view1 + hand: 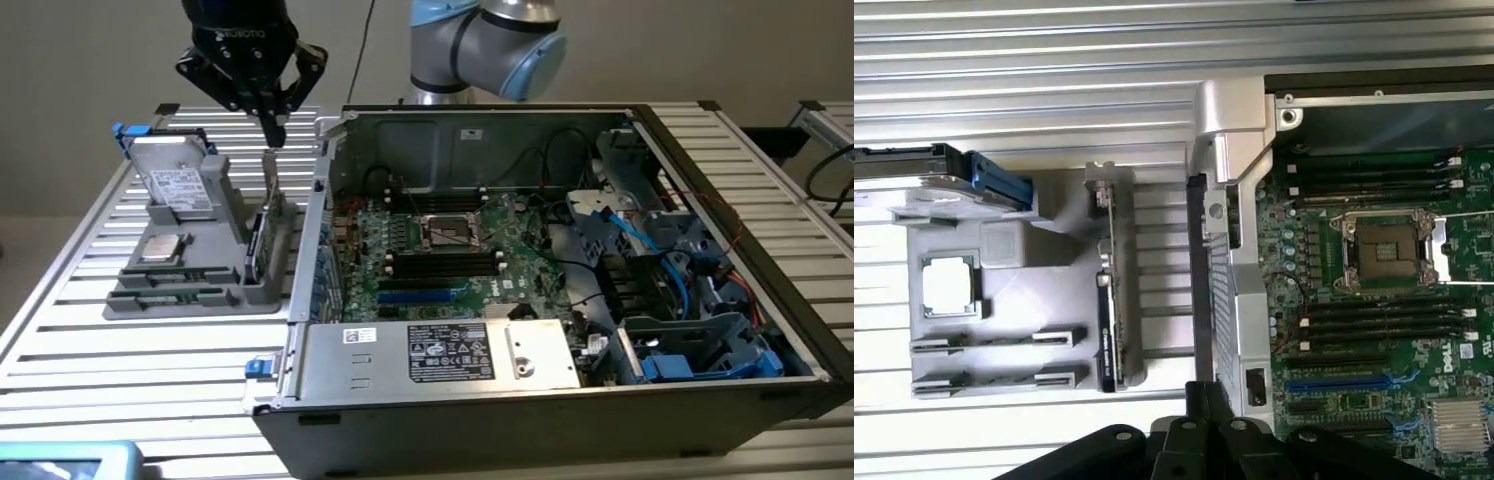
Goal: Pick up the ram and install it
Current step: 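Reach for the ram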
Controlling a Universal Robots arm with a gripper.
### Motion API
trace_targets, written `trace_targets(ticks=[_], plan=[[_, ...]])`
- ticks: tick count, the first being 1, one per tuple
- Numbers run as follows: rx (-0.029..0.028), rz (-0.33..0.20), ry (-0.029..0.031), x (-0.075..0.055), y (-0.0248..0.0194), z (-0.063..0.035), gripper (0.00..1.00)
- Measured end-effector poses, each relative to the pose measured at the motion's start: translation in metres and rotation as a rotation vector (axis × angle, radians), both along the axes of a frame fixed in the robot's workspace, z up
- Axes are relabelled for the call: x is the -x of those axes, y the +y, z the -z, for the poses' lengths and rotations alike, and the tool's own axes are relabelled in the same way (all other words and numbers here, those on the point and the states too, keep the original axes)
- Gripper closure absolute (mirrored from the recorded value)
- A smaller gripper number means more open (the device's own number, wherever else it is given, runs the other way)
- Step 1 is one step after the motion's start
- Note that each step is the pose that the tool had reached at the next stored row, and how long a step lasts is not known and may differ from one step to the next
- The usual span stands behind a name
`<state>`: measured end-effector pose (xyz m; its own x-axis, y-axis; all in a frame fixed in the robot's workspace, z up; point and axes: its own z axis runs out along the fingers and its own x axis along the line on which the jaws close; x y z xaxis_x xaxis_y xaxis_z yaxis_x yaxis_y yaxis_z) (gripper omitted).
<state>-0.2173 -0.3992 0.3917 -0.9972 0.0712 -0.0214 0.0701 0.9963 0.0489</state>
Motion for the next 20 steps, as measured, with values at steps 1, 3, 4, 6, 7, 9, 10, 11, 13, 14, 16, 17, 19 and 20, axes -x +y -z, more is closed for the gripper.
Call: trace_targets(ticks=[1,3,4,6,7,9,10,11,13,14,16,17,19,20], plan=[[0.0,0.0,0.0,0.004,0.0,0.0001,0.89],[0.0,0.0,0.0,0.012,-0.0002,0.0005,0.89],[-0.0001,0.0,0.0,0.017,-0.0004,0.0007,0.89],[0.0,0.0,0.0,0.026,-0.0009,0.0011,0.89],[0.0,0.0,0.0,0.03,-0.0013,0.0013,0.89],[0.0,0.0,0.0,0.039,-0.0022,0.0017,0.89],[0.0,0.0,0.0,0.044,-0.0027,0.0019,0.89],[0.0,0.0,0.0,0.048,-0.0033,0.0022,0.89],[0.0,0.0,0.0,0.056,-0.0049,0.0027,0.89],[0.0,0.0,0.0,0.06,-0.0058,0.003,0.89],[0.0,0.0,0.0,0.066,-0.0076,0.0036,0.89],[0.0,0.0,0.0001,0.069,-0.0084,0.0039,0.89],[0.0,0.0,0.0,0.072,-0.0093,0.0045,0.89],[0.0,0.0,0.0,0.074,-0.0095,0.0048,0.89]])
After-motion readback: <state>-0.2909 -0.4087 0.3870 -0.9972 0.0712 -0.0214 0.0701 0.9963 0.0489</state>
